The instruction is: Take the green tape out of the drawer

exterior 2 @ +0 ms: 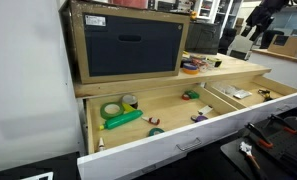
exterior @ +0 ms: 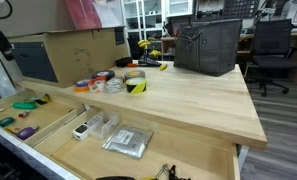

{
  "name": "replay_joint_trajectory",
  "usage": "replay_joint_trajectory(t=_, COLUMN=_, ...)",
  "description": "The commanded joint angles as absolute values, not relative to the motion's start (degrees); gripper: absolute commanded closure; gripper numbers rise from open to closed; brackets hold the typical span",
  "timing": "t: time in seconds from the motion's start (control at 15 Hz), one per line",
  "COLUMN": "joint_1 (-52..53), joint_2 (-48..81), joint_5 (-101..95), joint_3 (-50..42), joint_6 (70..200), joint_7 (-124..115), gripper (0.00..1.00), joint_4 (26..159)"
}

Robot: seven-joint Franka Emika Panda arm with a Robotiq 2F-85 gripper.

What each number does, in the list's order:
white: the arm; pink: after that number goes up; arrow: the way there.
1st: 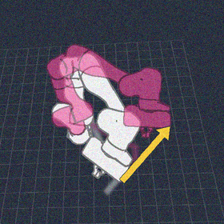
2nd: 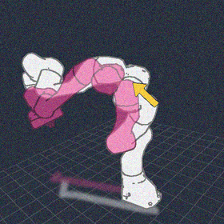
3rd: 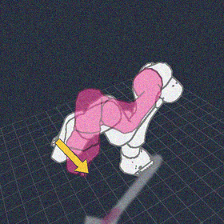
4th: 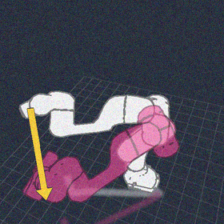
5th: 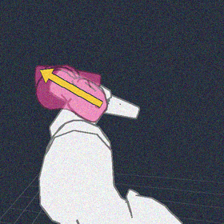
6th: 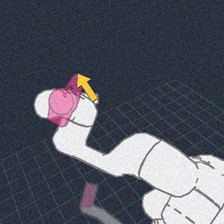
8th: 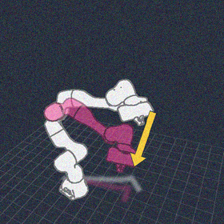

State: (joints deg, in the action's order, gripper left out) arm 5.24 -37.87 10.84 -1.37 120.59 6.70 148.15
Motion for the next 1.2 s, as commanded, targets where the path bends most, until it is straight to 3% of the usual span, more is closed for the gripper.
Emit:
replay_joint_trajectory(t=0.0, joint_1=7.0, joint_2=-31.0, joint_5=12.5, joint_3=1.5, joint_6=123.4, joint_7=3.6, gripper=0.00, joint_4=144.3)
replay_joint_trajectory(t=1.13, joint_1=10.8, joint_2=-8.9, joint_5=11.3, joint_3=11.2, joint_6=127.8, joint_7=-4.4, gripper=0.00, joint_4=131.2)
